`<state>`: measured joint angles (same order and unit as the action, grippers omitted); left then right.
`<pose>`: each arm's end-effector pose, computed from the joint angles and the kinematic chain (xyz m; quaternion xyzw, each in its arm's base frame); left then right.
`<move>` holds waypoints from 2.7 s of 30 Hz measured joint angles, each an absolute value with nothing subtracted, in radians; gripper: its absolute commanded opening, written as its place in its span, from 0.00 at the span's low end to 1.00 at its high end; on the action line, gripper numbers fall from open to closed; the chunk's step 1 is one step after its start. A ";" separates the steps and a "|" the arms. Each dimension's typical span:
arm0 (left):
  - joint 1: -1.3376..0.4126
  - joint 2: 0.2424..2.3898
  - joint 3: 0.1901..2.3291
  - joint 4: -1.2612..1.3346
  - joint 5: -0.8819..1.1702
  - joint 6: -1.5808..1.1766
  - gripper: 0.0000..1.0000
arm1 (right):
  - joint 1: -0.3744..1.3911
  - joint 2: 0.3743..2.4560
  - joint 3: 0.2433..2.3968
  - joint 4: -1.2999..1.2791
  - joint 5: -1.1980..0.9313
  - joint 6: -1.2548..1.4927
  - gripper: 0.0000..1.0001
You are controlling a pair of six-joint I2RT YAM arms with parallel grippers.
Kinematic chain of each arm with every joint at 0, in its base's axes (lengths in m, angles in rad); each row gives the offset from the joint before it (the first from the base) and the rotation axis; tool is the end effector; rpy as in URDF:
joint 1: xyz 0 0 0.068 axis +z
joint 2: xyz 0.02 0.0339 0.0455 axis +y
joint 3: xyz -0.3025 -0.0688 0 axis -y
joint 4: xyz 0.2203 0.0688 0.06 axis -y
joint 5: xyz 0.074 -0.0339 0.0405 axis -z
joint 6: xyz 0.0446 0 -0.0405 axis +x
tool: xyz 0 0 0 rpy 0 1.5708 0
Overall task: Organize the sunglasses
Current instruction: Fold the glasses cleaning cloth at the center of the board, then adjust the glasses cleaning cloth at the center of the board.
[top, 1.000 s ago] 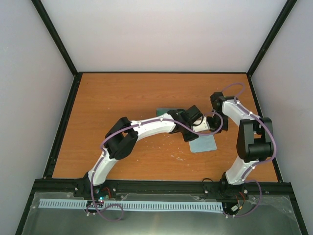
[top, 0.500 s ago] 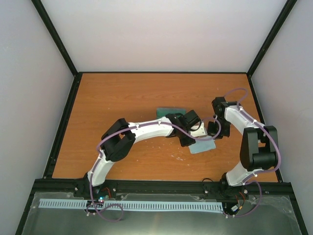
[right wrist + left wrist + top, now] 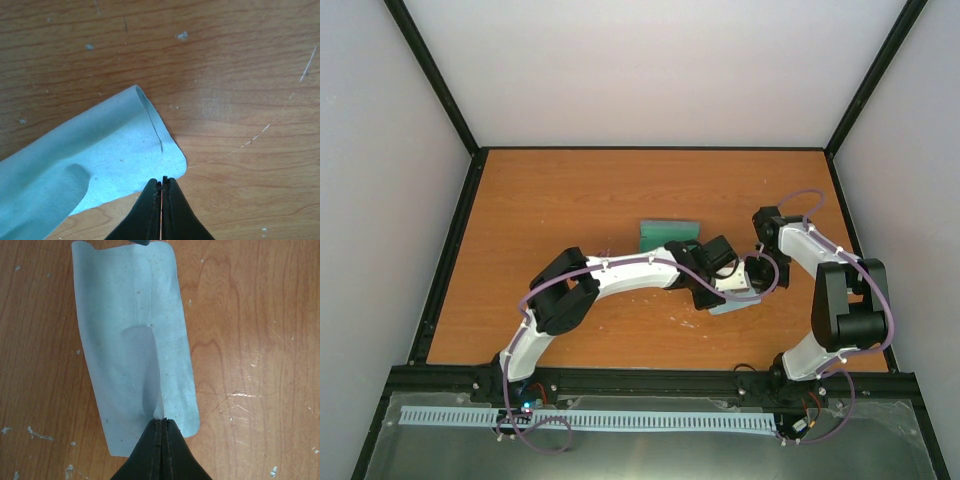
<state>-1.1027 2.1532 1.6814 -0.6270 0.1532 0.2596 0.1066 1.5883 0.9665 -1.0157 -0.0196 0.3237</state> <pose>0.2031 -0.4168 0.2143 0.6243 0.7418 -0.1633 0.1823 0.2300 0.0255 0.2181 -0.1086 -0.9935 -0.0025 0.0347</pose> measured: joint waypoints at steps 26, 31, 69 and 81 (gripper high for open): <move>-1.108 2.142 1.592 -0.598 0.209 0.246 0.45 | 0.106 1.623 0.967 -0.953 -0.036 0.363 0.13; -1.105 2.123 1.592 -0.598 0.179 0.245 0.44 | 0.083 1.620 0.985 -0.969 -0.001 0.357 0.21; -0.904 2.128 1.602 -0.604 0.368 0.200 0.11 | 0.008 1.690 1.028 -0.920 -0.181 0.192 0.24; -0.910 2.128 1.602 -0.602 0.344 0.200 0.10 | 0.008 1.607 1.044 -1.014 -0.181 0.215 0.17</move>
<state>-0.9100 2.1284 1.6016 -0.6022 0.3435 0.2001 0.0082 1.6066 1.0443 -1.0142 -0.1806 0.2153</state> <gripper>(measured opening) 0.105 0.168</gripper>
